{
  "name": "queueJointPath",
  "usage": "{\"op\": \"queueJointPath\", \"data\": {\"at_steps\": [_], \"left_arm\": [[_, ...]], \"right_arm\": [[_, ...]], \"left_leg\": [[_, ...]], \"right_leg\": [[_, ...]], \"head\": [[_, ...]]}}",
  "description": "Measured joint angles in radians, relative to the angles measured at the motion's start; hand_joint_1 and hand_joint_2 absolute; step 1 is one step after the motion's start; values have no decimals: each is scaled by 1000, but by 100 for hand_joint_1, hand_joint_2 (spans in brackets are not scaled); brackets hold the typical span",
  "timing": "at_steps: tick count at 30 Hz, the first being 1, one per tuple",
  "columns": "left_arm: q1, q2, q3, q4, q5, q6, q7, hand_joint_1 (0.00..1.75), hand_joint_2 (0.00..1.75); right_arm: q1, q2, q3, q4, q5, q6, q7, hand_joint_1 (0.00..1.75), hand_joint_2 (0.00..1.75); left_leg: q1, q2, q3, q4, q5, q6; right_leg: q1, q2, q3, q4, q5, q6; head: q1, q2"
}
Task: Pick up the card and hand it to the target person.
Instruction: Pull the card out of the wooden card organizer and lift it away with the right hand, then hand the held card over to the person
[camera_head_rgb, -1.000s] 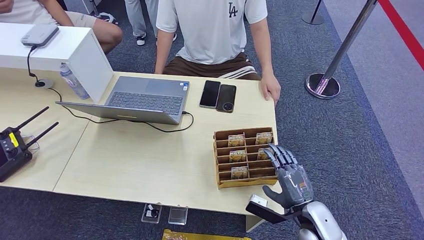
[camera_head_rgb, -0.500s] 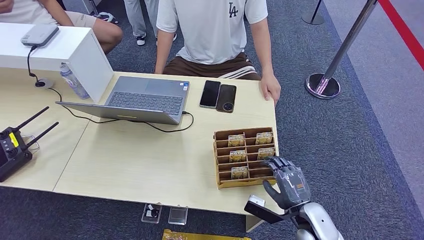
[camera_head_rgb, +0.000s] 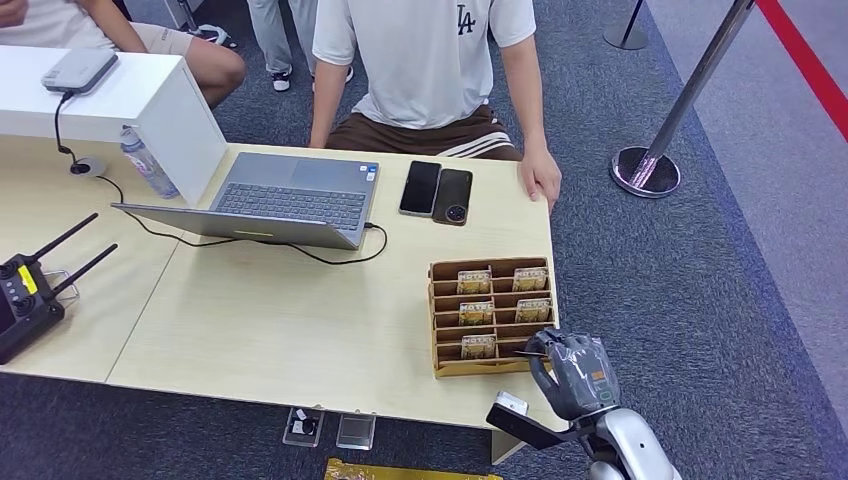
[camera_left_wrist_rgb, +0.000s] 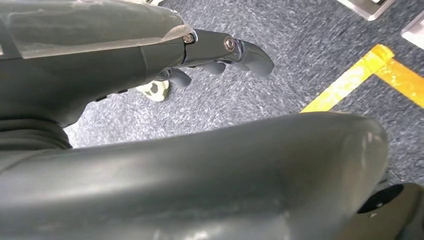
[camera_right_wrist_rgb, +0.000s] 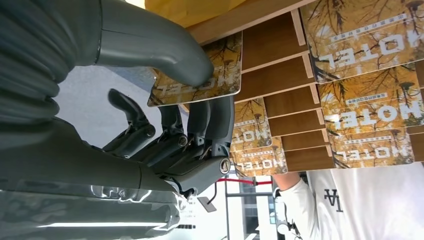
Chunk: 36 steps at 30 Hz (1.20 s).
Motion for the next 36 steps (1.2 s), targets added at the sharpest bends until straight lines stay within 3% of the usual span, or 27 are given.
{"op": "queueJointPath", "data": {"at_steps": [3, 16, 20, 25, 31, 36], "left_arm": [[-3, 0, 0, 0, -3, 2, -20, 0, 175], [-9, 0, 0, 0, -43, -21, -7, 0, 175], [-11, 0, 0, 0, -43, -3, -13, 0, 175], [-23, -3, 0, 0, -52, -6, -10, 0, 175], [-42, -8, 0, 0, -61, 6, 3, 0, 175], [-48, -14, 0, 0, -70, 16, 7, 0, 175]], "right_arm": [[1, 0, -4, 0, 3, -4, 2, 174, 175], [0, 13, -11, -3, -17, -17, -24, 175, 175], [5, 23, -29, -32, -121, -50, -104, 175, 175], [-14, 54, -46, -112, -300, -165, -253, 175, 175], [-108, 102, -40, -157, -389, -195, -303, 175, 175], [-237, 146, 9, -81, -413, -210, -303, 175, 175]], "left_leg": [[0, 0, 0, 0, 0, 0], [0, 0, 0, 0, 0, 0], [0, 0, 0, 0, 0, 0], [0, 0, -1, 0, 0, 0], [0, 0, 0, 0, 0, 0], [0, 1, 0, 0, 0, 0]], "right_leg": [[0, 0, 0, 0, 0, 0], [0, 0, 0, 0, 0, 0], [0, 0, 0, 0, 0, 0], [0, 0, 0, 0, 0, 0], [0, 0, 1, 1, 0, 0], [0, 1, 1, 1, 0, 0]], "head": [[0, 0], [0, 0], [0, 0], [0, 0], [0, 0], [0, 0]]}}
